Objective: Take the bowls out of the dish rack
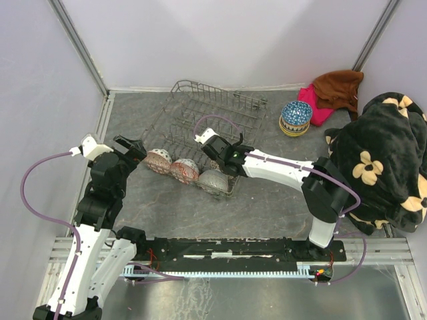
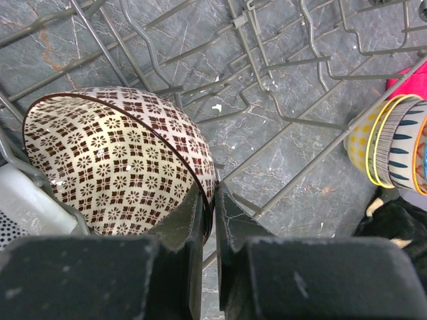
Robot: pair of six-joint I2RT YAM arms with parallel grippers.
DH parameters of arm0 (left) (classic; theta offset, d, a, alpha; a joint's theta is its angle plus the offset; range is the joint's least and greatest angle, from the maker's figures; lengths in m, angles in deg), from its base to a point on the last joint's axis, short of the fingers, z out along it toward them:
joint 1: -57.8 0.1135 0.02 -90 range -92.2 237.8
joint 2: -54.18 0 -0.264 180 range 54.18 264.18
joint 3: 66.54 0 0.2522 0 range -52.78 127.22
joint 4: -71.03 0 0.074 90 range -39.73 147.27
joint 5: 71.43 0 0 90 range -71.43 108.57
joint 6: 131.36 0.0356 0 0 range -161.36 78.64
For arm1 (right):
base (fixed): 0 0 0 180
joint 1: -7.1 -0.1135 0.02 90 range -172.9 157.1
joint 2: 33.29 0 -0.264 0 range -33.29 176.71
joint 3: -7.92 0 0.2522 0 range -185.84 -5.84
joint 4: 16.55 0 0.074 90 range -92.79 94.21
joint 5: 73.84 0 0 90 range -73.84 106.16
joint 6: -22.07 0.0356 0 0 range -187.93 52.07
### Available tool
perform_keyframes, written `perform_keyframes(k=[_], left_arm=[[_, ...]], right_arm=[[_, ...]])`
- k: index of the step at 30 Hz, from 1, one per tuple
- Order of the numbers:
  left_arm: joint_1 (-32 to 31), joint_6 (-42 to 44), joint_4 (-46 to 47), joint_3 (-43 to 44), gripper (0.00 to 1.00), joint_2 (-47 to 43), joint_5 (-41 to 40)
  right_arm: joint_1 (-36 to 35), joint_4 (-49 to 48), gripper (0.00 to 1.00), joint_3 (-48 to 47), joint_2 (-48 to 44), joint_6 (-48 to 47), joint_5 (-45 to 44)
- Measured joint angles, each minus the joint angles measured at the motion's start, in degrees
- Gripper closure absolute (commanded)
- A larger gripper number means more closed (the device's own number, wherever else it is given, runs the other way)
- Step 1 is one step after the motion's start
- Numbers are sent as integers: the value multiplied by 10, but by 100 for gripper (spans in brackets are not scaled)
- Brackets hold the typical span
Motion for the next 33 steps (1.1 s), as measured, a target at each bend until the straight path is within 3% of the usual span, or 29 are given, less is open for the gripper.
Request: perform_keyframes(k=[9, 33], left_arm=[[0, 0, 1, -8, 1, 0, 0], [0, 0, 2, -9, 1, 0, 0]], right_arm=[[-35, -22, 99, 1, 25, -17, -79], [-91, -243, 99, 65, 28, -162, -235]])
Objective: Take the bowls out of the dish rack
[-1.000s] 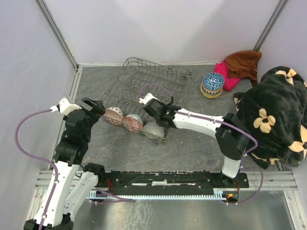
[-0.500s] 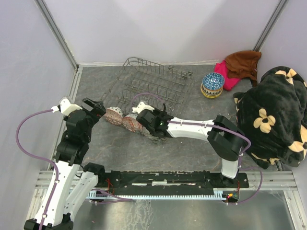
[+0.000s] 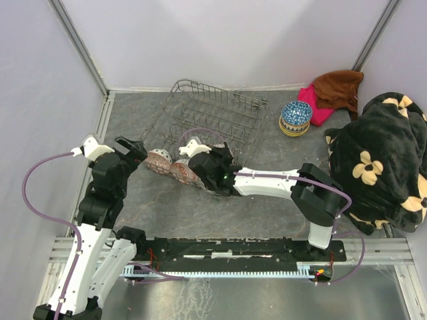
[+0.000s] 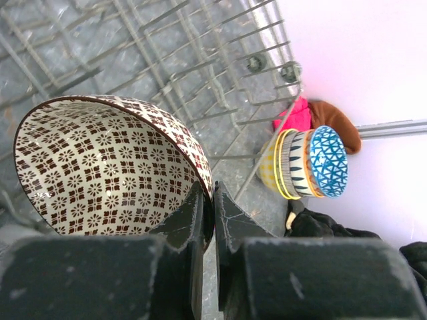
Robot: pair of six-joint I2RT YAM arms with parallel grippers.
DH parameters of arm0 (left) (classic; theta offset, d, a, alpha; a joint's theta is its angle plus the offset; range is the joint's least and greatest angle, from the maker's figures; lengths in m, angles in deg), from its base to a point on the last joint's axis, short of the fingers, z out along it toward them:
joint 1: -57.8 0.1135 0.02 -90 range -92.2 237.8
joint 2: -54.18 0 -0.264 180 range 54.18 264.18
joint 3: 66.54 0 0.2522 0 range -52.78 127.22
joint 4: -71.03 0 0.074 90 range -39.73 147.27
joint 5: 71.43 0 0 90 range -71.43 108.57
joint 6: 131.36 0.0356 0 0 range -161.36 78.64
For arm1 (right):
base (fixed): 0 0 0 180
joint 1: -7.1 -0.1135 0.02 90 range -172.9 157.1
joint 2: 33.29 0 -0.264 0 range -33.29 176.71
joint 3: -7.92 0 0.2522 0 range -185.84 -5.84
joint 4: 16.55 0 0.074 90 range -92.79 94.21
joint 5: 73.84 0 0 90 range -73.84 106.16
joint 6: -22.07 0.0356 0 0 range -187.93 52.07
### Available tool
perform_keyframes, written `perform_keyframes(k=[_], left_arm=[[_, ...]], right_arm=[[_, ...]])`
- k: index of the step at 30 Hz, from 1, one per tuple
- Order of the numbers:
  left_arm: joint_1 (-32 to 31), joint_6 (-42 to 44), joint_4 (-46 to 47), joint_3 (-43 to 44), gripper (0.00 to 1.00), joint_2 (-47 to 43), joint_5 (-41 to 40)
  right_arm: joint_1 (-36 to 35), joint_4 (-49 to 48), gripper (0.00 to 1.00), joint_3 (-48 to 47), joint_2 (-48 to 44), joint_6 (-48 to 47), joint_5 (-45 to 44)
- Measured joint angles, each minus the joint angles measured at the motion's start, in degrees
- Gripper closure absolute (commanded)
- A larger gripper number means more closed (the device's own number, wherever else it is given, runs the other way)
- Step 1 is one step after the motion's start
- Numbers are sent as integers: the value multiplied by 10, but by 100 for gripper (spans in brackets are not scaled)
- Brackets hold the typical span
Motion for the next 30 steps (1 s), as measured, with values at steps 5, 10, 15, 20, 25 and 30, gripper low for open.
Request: perform_keyframes(k=[5, 10, 15, 20, 25, 30], left_arm=[[0, 0, 0, 0, 1, 2, 0], [0, 0, 1, 0, 1, 4, 0], [0, 0, 1, 0, 1, 4, 0], [0, 0, 1, 0, 1, 4, 0], [0, 0, 0, 0, 1, 2, 0], [0, 0, 0, 0, 1, 2, 1]], right_arm=[[0, -61, 99, 0, -16, -26, -33], [1, -76, 99, 0, -17, -40, -43], [16, -59, 99, -24, -17, -45, -39], [69, -18, 99, -112, -17, -35, -18], [176, 103, 99, -269, -13, 20, 43], [317, 264, 99, -474, 34, 104, 125]])
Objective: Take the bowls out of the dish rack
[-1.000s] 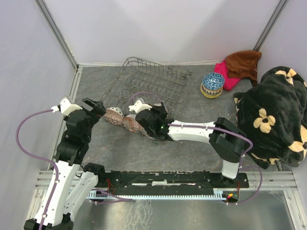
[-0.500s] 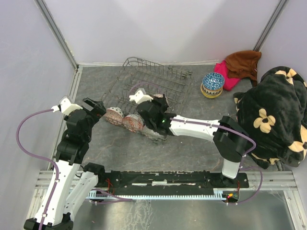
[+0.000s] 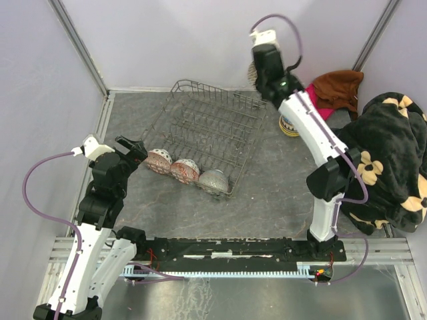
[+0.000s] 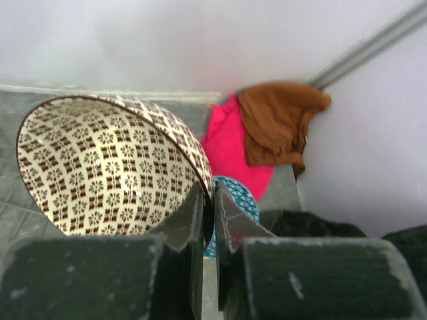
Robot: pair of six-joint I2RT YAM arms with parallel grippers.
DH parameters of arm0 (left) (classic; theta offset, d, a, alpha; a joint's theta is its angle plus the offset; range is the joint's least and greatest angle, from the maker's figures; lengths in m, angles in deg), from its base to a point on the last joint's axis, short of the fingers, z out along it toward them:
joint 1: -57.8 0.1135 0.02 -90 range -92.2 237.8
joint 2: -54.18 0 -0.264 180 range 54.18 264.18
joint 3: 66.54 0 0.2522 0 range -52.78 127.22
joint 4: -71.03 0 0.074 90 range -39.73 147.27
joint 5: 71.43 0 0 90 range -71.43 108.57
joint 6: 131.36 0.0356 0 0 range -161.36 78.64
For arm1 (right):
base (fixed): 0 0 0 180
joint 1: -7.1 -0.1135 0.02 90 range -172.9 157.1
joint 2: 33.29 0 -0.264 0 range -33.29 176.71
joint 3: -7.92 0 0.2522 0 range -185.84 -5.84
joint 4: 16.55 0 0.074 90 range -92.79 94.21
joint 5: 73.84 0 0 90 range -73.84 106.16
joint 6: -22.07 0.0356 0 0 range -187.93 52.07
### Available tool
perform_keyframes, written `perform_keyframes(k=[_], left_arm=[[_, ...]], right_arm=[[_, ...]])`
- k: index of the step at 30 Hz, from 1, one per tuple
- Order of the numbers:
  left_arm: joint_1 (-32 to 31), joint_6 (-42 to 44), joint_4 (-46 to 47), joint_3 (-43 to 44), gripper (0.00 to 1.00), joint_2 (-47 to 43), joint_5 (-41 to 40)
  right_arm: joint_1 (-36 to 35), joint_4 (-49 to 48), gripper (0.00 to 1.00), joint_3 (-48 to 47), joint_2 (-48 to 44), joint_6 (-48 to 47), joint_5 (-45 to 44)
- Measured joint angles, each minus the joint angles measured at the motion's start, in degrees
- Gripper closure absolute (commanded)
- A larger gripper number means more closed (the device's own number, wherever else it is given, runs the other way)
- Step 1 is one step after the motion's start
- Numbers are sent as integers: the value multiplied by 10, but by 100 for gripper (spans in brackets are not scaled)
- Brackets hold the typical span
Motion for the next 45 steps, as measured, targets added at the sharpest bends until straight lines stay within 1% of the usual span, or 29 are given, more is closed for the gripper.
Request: perform_keyframes(k=[3, 6, 10, 15, 26, 45], left_arm=[[0, 0, 0, 0, 1, 0, 2], [0, 0, 0, 0, 1, 1, 4], [0, 0, 0, 0, 1, 4, 4], [0, 0, 0, 0, 1, 8, 6], [0, 0, 5, 0, 1, 19, 19], [0, 0, 13, 0, 1, 26, 19]], right_arm=[[74, 83, 99, -95, 41, 42, 52], [147, 154, 99, -132, 71, 81, 108], [221, 217, 99, -118, 96, 121, 183], [270, 252, 99, -80, 98, 149, 245], [288, 253, 99, -39, 98, 171, 303], [302, 245, 98, 9, 98, 184, 315]])
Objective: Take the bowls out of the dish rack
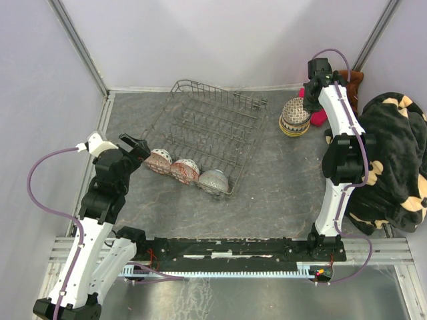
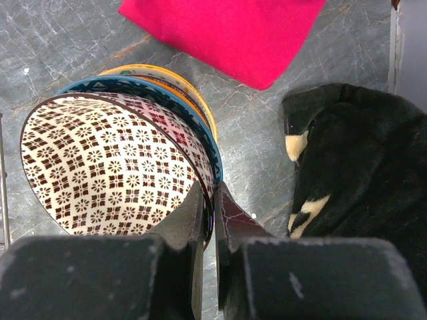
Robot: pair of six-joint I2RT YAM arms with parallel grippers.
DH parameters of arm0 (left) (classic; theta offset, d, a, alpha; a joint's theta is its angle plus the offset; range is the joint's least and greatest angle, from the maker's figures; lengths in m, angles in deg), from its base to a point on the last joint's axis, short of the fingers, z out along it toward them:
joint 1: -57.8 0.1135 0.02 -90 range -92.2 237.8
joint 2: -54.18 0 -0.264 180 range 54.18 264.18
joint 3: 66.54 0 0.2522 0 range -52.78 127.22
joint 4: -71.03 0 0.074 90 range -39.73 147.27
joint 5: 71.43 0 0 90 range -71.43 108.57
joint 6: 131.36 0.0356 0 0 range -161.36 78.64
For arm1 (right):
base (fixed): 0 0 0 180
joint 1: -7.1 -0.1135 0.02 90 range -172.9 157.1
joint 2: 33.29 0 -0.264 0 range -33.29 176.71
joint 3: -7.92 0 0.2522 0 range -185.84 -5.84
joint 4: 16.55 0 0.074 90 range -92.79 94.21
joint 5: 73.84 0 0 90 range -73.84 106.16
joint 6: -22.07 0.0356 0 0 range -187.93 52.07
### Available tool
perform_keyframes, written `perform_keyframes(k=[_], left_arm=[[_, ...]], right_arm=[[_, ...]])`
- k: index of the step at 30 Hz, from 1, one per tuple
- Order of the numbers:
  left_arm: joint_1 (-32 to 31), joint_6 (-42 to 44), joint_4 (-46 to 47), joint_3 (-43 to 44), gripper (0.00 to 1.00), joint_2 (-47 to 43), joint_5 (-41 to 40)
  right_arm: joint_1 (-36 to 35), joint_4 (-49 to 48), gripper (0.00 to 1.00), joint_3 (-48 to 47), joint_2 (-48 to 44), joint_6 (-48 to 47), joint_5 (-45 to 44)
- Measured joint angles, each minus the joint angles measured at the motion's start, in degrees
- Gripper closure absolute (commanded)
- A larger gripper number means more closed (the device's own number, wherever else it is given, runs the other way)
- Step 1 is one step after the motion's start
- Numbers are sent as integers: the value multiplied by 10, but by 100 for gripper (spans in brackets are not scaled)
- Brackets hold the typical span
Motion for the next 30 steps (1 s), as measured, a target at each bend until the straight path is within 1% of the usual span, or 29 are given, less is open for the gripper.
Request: perform_keyframes(k=[3, 6, 10, 12, 14, 17, 20, 23, 25, 26, 30], left_arm=[[0, 0, 0, 0, 1, 1, 0], [0, 0, 0, 0, 1, 1, 0], [0, 0, 0, 0, 1, 1, 0], [0, 0, 0, 0, 1, 1, 0], [0, 0, 0, 0, 1, 1, 0], [0, 0, 0, 0, 1, 1, 0], [0, 0, 0, 0, 1, 1, 0], [0, 0, 0, 0, 1, 1, 0], [0, 0, 0, 0, 1, 0, 0], [0, 0, 0, 0, 1, 0, 0], [0, 0, 0, 0, 1, 0, 0]], right_arm=[[0, -1, 91, 0, 0, 1, -2], [0, -2, 77, 2, 0, 2, -2], [0, -8, 67, 2, 0, 7, -3], [0, -9, 66, 2, 0, 8, -4], [0, -9, 61, 2, 0, 10, -4], [0, -9, 60, 2, 0, 11, -5], [0, -14, 54, 12, -10, 12, -5], [0, -19, 47, 39, -43, 13, -6], [-4, -25, 46, 57, -79, 13, -9], [-7, -33, 43, 69, -103, 11, -13], [-40, -77, 42, 114, -201, -8, -29]])
